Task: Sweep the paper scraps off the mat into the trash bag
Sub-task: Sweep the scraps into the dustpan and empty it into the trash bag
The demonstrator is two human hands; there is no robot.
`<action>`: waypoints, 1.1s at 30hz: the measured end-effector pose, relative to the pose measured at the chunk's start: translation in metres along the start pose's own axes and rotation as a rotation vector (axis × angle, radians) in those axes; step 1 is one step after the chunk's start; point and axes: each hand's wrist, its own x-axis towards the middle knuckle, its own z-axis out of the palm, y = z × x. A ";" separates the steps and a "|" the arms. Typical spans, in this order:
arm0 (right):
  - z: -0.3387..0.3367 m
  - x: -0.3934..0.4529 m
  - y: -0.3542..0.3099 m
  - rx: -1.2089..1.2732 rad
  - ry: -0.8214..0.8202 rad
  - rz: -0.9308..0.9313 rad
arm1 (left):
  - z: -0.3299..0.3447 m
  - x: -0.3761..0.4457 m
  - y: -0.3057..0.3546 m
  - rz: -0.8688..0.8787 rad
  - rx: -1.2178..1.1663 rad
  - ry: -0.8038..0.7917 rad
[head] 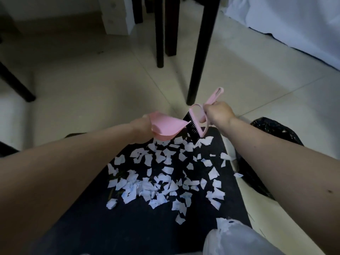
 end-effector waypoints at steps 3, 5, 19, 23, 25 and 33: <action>0.027 -0.001 -0.012 -0.017 -0.105 0.040 | 0.005 0.009 -0.046 0.047 -0.052 0.000; 0.050 -0.004 -0.023 -0.088 -0.173 0.029 | 0.007 0.010 -0.079 0.064 -0.062 0.020; 0.258 -0.014 -0.019 -0.477 -0.356 -0.106 | 0.056 -0.025 -0.288 -0.400 0.077 -0.003; 0.280 -0.004 -0.015 -0.519 -0.273 -0.163 | 0.078 -0.031 -0.319 -0.452 0.078 0.003; 0.290 0.003 -0.019 -0.549 -0.272 -0.204 | 0.087 -0.031 -0.329 -0.426 0.085 0.005; 0.331 0.038 -0.028 -0.672 -0.383 -0.475 | 0.106 -0.020 -0.352 -0.358 0.298 0.066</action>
